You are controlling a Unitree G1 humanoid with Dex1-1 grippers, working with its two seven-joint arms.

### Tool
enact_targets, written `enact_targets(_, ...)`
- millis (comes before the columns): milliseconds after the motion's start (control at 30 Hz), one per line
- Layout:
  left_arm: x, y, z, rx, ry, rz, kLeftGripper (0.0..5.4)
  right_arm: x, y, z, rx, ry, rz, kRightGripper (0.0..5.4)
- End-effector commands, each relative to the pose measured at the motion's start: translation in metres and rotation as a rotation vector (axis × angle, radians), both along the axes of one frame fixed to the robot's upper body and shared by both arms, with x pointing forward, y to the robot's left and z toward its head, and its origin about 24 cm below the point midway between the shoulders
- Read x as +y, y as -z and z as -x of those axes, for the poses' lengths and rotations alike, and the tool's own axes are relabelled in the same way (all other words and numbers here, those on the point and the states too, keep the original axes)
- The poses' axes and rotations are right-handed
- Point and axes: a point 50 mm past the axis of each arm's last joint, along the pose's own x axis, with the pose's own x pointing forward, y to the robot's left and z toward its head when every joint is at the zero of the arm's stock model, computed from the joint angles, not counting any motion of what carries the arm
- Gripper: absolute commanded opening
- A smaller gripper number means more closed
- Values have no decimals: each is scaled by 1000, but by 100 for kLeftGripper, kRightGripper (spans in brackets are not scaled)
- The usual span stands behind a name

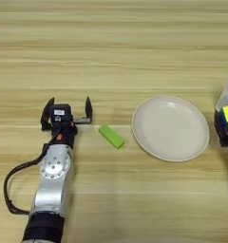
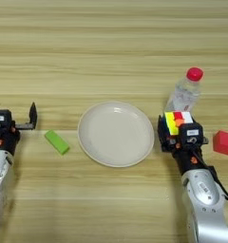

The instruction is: Move the objects on the table

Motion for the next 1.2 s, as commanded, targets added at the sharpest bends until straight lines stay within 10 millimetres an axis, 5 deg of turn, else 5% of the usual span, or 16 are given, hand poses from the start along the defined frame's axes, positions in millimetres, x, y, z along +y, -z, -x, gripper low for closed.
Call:
enact_targets(33, 1, -1, -1, -4, 3, -7, 540, 9, -4, -1, -7, -44, -5, 335)
enact_targets(667, -1, -2, -2, -8, 6, -10, 540, 74, 2, -40, -1, -287, -46, 335)
enact_targets(1200, -2, -3, -2, -11, 4, -9, 540, 95, 33, -46, 103, -367, -48, 335)
